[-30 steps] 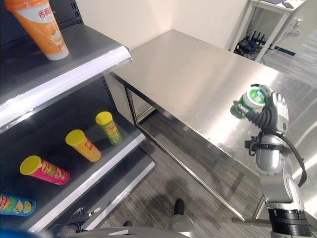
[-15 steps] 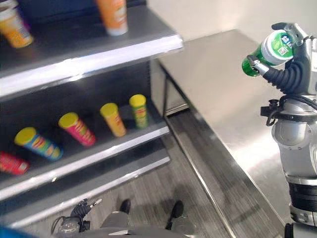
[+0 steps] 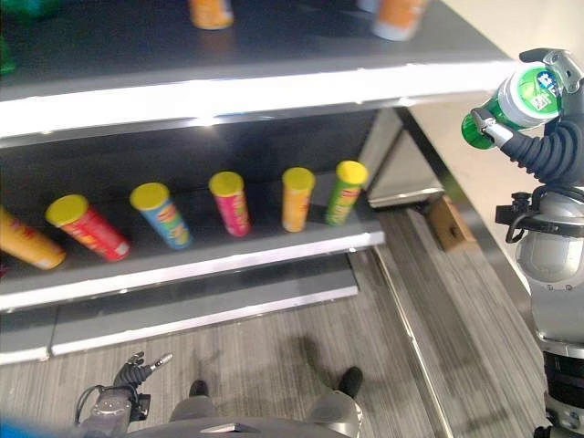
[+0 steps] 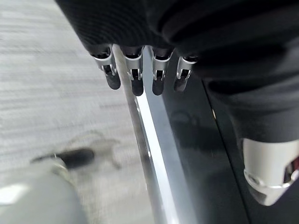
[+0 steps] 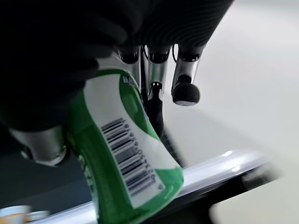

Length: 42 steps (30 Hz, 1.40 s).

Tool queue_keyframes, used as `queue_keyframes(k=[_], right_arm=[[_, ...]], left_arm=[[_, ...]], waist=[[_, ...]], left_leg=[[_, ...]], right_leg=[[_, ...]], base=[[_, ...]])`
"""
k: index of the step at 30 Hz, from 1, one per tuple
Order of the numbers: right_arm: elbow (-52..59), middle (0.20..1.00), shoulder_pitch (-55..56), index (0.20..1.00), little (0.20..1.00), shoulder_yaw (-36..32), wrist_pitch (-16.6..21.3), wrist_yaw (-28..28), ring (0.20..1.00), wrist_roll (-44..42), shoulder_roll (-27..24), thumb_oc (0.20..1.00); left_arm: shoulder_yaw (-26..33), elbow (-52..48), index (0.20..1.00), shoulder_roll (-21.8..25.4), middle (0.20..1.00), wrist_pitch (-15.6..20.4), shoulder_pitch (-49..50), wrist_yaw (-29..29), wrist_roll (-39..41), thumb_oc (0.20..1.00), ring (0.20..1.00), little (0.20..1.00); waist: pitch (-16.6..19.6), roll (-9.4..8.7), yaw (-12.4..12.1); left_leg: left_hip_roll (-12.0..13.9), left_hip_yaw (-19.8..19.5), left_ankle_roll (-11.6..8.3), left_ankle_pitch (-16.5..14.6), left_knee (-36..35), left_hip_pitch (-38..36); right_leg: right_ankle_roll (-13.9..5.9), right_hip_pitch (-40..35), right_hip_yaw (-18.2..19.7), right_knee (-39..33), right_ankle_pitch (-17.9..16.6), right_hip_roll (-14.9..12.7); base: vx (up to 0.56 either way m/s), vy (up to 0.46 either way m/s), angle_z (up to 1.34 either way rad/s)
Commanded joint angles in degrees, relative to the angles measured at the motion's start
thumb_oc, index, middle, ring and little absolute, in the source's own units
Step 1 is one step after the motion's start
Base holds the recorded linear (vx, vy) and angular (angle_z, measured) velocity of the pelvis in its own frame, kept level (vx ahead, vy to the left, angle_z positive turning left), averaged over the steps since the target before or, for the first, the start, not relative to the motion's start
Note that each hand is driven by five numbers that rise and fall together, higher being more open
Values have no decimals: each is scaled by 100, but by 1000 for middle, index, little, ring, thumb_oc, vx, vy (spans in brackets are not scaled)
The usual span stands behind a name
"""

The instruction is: Put the goods on the table back onto the shelves and tidy them up.

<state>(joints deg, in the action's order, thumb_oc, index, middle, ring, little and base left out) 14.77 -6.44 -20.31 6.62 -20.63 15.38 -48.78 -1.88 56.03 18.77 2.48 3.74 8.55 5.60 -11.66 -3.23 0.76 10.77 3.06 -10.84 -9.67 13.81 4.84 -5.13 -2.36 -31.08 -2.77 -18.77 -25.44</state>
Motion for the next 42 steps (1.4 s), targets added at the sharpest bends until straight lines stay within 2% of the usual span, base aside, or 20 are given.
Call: queue_keyframes(k=[1,2,3,4,5,6,7,9,11,12,13,14,15,24,25,31,36,42], right_arm=[[-11,200,-303,200,200,-215,-126,-192,200,64,-363,200],[-18,200,-313,200,200,-209,-126,-196,200,64,-360,200],[-74,200,-350,200,200,-175,-172,-177,200,54,-344,200],[-102,200,-372,200,200,-162,-187,-166,200,37,-335,200],[-106,200,-384,200,200,-157,-187,-166,200,36,-333,200],[-182,200,-381,200,200,-195,-205,-141,200,33,-413,200],[-187,200,-347,200,200,-248,-194,-134,200,-1,-450,200],[-147,200,-287,200,200,-398,-109,-187,200,-70,-523,200],[-127,200,-177,200,200,-508,-16,-183,200,-118,-601,200],[-127,200,-177,200,200,-508,-16,-183,200,-118,-601,200],[-128,200,-160,200,200,-573,-12,-117,200,-190,-705,200],[-128,200,-204,200,200,-580,21,-135,200,-274,-735,200],[-144,200,-325,200,200,-527,92,-105,200,-411,-815,200],[-280,200,-918,200,200,-100,367,149,200,-1254,-1110,200],[-475,200,-1278,200,200,180,480,255,200,-1731,-1229,200],[-1491,200,-2044,200,200,1081,586,652,200,-2800,-1532,200],[-1834,200,-2339,200,200,1561,480,844,200,-2830,-1609,200],[-2071,200,-2478,200,200,2091,314,1016,200,-2420,-1639,200]], left_arm=[[21,26,1000,5,1000,61,131,72,-266,1000,1000,1000],[26,31,1000,11,1000,64,125,71,-268,1000,1000,1000],[71,100,1000,94,1000,51,117,62,-296,1000,1000,1000],[90,155,1000,142,1000,42,94,76,-322,1000,1000,1000],[96,161,1000,145,1000,45,86,76,-323,1000,1000,1000],[100,190,1000,214,1000,38,7,65,-316,1000,1000,1000],[76,171,1000,251,1000,38,-25,51,-307,1000,1000,1000],[-17,180,1000,310,1000,59,-154,30,-323,1000,1000,1000],[-93,210,1000,332,1000,81,-231,-4,-352,1000,1000,1000],[-93,210,1000,332,1000,81,-231,-4,-352,1000,1000,1000],[-97,173,1000,325,1000,77,-274,-9,-304,1000,1000,1000],[-99,194,1000,313,1000,83,-285,15,-284,1000,1000,1000],[-135,205,1000,281,1000,113,-266,10,-281,1000,1000,1000],[-259,267,1000,201,1000,83,-171,-24,-253,1000,1000,1000],[-313,358,1000,226,1000,71,-117,-35,-278,1000,1000,1000],[-314,464,1000,298,1000,63,-8,-86,-200,1000,1000,1000],[-232,609,1000,309,1000,40,78,-90,-154,1000,1000,1000],[-167,683,1000,260,1000,39,186,-73,-128,1000,1000,1000]], waist=[[215,208,16],[210,188,18],[164,151,8],[114,130,43],[107,121,40],[29,37,187],[19,49,217],[17,51,307],[34,-3,387],[34,-3,387],[24,-69,448],[22,-99,438],[60,-161,374],[193,-299,216],[221,-362,131],[209,-481,-63],[165,-488,-172],[143,-428,-281]], left_leg=[[140,569,230,176,-1211,-799],[118,569,244,166,-1195,-791],[-104,499,368,108,-1233,-753],[-182,455,417,96,-1231,-746],[-190,461,423,92,-1226,-746],[-406,359,550,250,-1219,-611],[-450,282,584,273,-1192,-564],[-536,114,658,331,-1178,-495],[-631,5,687,304,-1188,-495],[-631,5,687,304,-1188,-495],[-746,-172,696,317,-1108,-433],[-751,-208,678,317,-1066,-417],[-732,-222,652,312,-1052,-399],[-586,-310,530,377,-1105,-395],[-545,-342,494,404,-1140,-397],[-514,-424,442,483,-1228,-390],[-505,-479,412,568,-1332,-359],[-530,-564,405,628,-1410,-348]], right_leg=[[-932,216,-39,254,1240,24],[-937,217,-35,252,1231,1],[-933,245,71,349,1184,-133],[-920,298,270,474,1190,-144],[-922,317,287,501,1202,-158],[-748,590,1053,830,1418,135],[-718,619,1351,930,1647,400],[-603,681,1769,1183,2074,944],[-482,649,2057,1016,2315,1340],[-482,649,2057,1016,2315,1340],[-460,638,2407,909,2290,1515],[-478,608,2457,870,2270,1530],[-477,471,2358,649,2233,1485],[-459,141,2029,257,2206,1522],[-452,81,1913,213,2218,1523],[-444,17,1691,182,2222,1498],[-438,16,1532,161,2210,1471],[-436,-24,1358,133,2178,1417]], base=[[-30,145,25],[-61,312,11],[-51,269,2],[-51,265,8],[-104,250,42],[-82,222,42],[-59,271,39],[47,124,62],[51,34,59],[43,8,57],[40,-11,48],[55,-60,39],[39,-70,23],[61,-67,9],[60,-83,15],[26,-40,20],[4,-20,13],[19,-12,12]])
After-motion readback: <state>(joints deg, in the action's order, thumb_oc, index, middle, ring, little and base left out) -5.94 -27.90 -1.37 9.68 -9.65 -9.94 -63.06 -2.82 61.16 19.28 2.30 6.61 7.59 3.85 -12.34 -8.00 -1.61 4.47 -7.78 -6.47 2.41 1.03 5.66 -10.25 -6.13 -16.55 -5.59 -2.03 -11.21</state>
